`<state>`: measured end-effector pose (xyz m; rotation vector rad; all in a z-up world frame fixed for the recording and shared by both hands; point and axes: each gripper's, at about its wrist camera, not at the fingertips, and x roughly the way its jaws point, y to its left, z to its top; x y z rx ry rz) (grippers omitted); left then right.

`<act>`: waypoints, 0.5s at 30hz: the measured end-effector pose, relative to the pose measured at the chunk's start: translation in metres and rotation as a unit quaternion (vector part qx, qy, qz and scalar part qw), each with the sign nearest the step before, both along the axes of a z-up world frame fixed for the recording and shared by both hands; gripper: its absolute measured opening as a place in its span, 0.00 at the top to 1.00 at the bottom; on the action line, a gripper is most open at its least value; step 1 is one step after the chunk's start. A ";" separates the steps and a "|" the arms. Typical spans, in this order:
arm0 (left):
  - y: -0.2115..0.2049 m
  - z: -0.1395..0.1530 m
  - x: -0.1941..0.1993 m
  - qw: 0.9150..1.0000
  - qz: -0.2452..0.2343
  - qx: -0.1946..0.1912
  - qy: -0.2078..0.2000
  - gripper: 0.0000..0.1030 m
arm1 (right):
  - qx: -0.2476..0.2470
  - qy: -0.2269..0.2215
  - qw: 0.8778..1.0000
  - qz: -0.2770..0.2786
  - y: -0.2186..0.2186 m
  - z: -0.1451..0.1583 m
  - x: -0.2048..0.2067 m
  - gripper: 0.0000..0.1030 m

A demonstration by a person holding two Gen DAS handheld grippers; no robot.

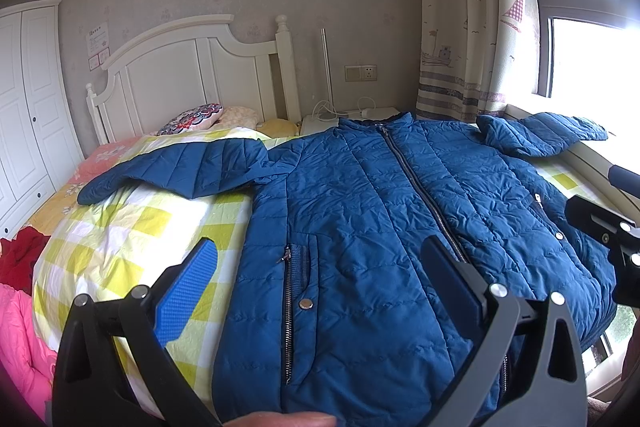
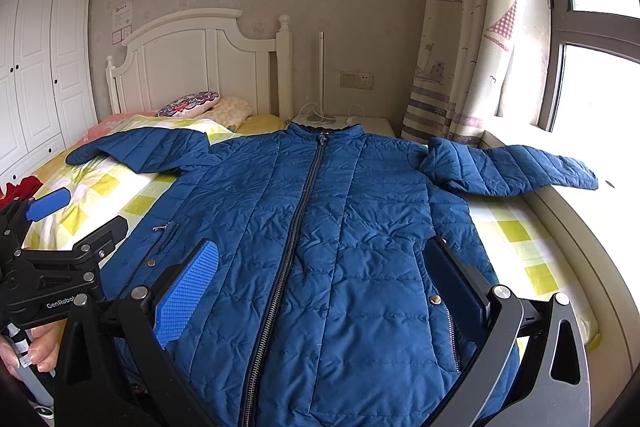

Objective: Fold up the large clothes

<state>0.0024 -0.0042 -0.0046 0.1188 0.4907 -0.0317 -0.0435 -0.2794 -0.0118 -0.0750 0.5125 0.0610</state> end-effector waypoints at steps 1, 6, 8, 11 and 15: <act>0.000 -0.001 0.000 1.000 0.000 0.000 0.001 0.02 | 0.000 0.001 1.000 0.000 0.000 0.000 0.000 0.04; 0.002 -0.004 -0.001 1.000 0.000 0.000 0.001 0.02 | 0.000 0.001 1.000 0.000 0.001 0.000 -0.001 0.04; 0.001 -0.003 0.000 1.000 0.000 -0.001 0.002 0.02 | 0.000 0.001 1.000 0.000 0.001 -0.001 -0.001 0.04; 0.002 -0.005 -0.001 1.000 0.000 -0.001 0.005 0.02 | 0.000 0.003 1.000 -0.001 0.001 -0.001 -0.001 0.04; 0.002 -0.009 -0.001 1.000 -0.002 0.002 0.009 0.02 | 0.002 0.006 1.000 -0.002 -0.002 -0.001 0.000 0.04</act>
